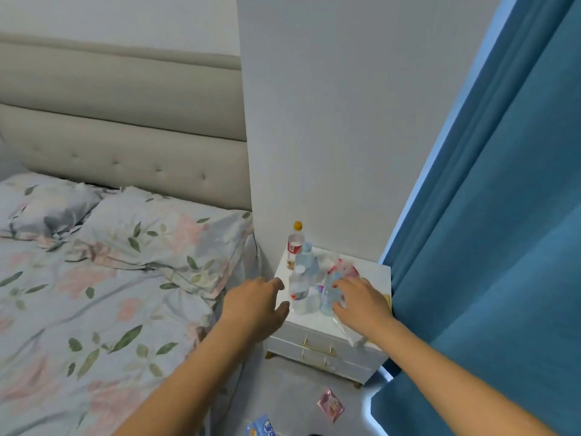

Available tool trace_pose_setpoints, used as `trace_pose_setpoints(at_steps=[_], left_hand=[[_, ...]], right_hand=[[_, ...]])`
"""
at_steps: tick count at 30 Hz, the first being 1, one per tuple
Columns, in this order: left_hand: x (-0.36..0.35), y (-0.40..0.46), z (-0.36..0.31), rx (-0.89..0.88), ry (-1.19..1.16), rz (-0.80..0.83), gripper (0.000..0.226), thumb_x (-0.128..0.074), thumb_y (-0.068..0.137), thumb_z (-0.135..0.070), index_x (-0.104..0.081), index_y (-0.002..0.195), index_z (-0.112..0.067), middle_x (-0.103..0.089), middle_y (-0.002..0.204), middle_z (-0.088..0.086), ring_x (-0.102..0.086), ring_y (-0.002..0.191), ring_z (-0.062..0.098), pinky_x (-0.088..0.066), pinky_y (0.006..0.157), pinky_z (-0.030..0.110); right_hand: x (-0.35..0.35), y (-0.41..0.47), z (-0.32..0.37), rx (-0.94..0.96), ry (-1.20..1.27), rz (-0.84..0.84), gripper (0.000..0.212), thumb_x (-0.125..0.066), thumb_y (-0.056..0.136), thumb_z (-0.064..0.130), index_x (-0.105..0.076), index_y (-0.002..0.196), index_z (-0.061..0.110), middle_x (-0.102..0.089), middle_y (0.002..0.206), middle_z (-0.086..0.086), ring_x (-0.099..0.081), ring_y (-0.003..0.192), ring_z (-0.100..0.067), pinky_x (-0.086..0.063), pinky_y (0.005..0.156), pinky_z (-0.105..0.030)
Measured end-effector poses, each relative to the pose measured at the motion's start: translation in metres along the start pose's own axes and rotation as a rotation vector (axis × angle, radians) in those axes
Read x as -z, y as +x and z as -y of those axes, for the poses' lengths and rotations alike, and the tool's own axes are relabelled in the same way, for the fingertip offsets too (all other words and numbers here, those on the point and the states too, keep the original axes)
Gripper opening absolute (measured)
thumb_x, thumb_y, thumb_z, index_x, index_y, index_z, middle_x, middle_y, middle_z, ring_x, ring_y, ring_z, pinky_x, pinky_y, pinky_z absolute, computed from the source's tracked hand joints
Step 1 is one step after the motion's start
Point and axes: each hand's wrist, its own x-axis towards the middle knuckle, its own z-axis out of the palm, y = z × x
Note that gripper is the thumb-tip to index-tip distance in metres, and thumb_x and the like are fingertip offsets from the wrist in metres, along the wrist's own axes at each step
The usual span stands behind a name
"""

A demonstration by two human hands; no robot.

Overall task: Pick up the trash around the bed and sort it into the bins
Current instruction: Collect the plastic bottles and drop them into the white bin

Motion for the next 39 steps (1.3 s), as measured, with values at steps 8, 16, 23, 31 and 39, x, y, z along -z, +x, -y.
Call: trace_pose_setpoints(at_steps=[8, 16, 23, 31, 39], left_hand=[[-0.079, 0.172, -0.029, 0.135, -0.104, 0.181, 0.052, -0.049, 0.094, -0.039, -0.035, 0.141, -0.022, -0.046, 0.134, 0.005, -0.054, 0.117, 0.027, -0.049, 0.082, 0.037], [-0.132, 0.254, -0.013, 0.157, -0.046, 0.324, 0.062, -0.059, 0.087, -0.046, -0.036, 0.141, -0.027, -0.043, 0.138, 0.004, -0.053, 0.12, 0.027, -0.049, 0.083, 0.038], [-0.161, 0.268, -0.014, 0.128, -0.06, 0.36, 0.042, -0.055, 0.092, -0.025, -0.048, 0.133, -0.016, -0.05, 0.127, 0.01, -0.059, 0.104, 0.031, -0.044, 0.074, 0.033], [-0.148, 0.245, 0.023, 0.177, -0.18, 0.215, 0.038, -0.058, 0.089, -0.029, -0.053, 0.124, -0.016, -0.054, 0.123, 0.008, -0.06, 0.102, 0.032, -0.05, 0.079, 0.038], [-0.1, 0.111, 0.126, 0.382, -0.288, 0.008, 0.039, -0.063, 0.085, -0.034, -0.057, 0.121, -0.02, -0.056, 0.123, 0.005, -0.061, 0.104, 0.031, -0.049, 0.083, 0.038]], right_hand=[[-0.05, 0.144, -0.071, -0.004, -0.15, 0.167, 0.045, -0.048, 0.088, 0.035, -0.044, 0.132, 0.026, -0.047, 0.137, -0.001, -0.033, 0.133, -0.026, -0.025, 0.108, -0.047], [-0.078, 0.21, -0.098, -0.002, -0.056, 0.295, 0.048, -0.055, 0.085, 0.036, -0.046, 0.131, 0.022, -0.046, 0.135, -0.004, -0.046, 0.122, -0.029, -0.047, 0.09, -0.038], [-0.091, 0.213, -0.108, -0.005, -0.023, 0.383, 0.034, -0.063, 0.081, 0.03, -0.054, 0.112, 0.018, -0.054, 0.117, -0.006, -0.058, 0.106, -0.029, -0.043, 0.073, -0.028], [-0.084, 0.205, -0.079, 0.039, -0.009, 0.342, 0.024, -0.063, 0.081, 0.023, -0.058, 0.103, 0.015, -0.055, 0.114, -0.008, -0.059, 0.099, -0.029, -0.046, 0.074, -0.03], [-0.048, 0.174, 0.068, 0.41, -0.017, 0.266, 0.021, -0.062, 0.08, 0.027, -0.058, 0.097, 0.014, -0.053, 0.102, -0.005, -0.058, 0.088, -0.028, -0.045, 0.068, -0.031]])
